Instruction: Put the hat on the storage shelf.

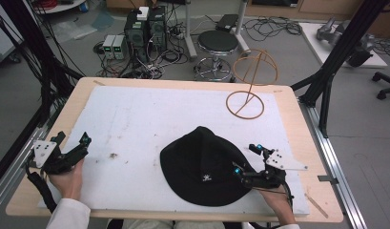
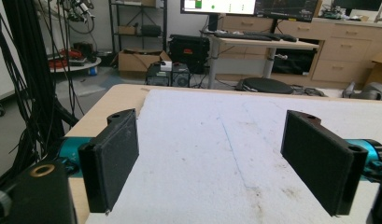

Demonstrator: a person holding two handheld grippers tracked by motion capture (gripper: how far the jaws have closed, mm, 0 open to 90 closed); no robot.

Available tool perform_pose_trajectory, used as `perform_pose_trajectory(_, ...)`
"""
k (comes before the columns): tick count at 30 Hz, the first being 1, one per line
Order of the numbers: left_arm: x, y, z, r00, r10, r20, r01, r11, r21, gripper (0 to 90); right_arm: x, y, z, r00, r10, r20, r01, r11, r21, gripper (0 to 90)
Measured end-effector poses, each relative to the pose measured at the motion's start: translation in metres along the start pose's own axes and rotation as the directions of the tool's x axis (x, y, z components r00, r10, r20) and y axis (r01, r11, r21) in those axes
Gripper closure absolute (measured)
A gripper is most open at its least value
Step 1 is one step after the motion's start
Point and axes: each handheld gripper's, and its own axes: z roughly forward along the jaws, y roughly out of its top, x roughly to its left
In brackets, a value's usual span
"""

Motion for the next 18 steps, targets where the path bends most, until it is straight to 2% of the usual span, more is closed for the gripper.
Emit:
perform_pose_trajectory(9, -0.002, 0.0, 0.001, 1.0, 0.007, 0.006, -0.007, 1.0, 0.005, 19.5, 0.003, -0.003, 0.01, 0.9996, -0.008, -0.027, 0.01, 0.998, 0.069, 7.9)
perform_pose_trajectory(11, -0.002, 0.0, 0.001, 1.0, 0.006, 0.006, -0.006, 1.0, 0.0, 19.5, 0.002, -0.004, 0.013, 0.9992, -0.006, -0.039, 0.009, 0.996, 0.093, 13.8)
perform_pose_trajectory(18, -0.003, 0.0, 0.0, 0.9999, 0.008, 0.009, -0.008, 1.0, -0.001, 19.5, 0.002, -0.004, 0.018, 0.9976, -0.015, -0.067, 0.022, 0.994, 0.104, 17.8)
